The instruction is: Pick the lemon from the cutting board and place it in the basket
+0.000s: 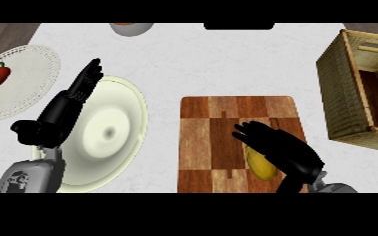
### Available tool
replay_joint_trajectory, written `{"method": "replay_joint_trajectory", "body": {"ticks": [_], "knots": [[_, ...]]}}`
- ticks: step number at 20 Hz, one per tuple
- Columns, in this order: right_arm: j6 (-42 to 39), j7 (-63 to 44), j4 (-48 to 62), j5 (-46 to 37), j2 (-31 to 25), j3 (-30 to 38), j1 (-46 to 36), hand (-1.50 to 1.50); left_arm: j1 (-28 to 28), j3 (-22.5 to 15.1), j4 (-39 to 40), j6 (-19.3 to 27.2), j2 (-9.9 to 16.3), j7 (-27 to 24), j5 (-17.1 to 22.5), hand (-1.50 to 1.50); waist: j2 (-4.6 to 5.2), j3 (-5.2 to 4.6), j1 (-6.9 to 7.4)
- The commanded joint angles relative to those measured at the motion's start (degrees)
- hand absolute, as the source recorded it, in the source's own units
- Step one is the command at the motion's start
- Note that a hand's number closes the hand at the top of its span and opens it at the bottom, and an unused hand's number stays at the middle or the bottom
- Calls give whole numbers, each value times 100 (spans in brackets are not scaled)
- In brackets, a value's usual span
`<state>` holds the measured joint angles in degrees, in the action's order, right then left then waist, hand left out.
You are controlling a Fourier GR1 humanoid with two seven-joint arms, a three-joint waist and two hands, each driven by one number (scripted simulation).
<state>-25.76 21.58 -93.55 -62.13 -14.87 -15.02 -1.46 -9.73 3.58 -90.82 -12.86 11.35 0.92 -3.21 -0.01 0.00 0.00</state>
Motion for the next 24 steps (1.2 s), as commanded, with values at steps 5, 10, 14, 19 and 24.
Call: {"method": "replay_joint_trajectory", "body": {"ticks": [5,10,14,19,24], "knots": [[313,373,1167,-342,95,-118,-387,-150,33,-73,-170,24,-142,44,-141,0,5,1,15],[45,399,1064,-544,79,-270,-499,150,194,-205,-370,145,-324,230,-263,0,0,1,12],[343,401,890,-810,136,-436,-367,150,-301,-29,446,155,-298,-178,-314,0,3,-1,-13],[1260,752,745,-1244,12,-810,117,150,22,-40,3,44,-270,37,-221,0,-2,0,-15],[1141,195,-216,-975,-102,-179,743,150,-180,254,129,-6,-121,105,-40,0,-19,-6,-151]]}}
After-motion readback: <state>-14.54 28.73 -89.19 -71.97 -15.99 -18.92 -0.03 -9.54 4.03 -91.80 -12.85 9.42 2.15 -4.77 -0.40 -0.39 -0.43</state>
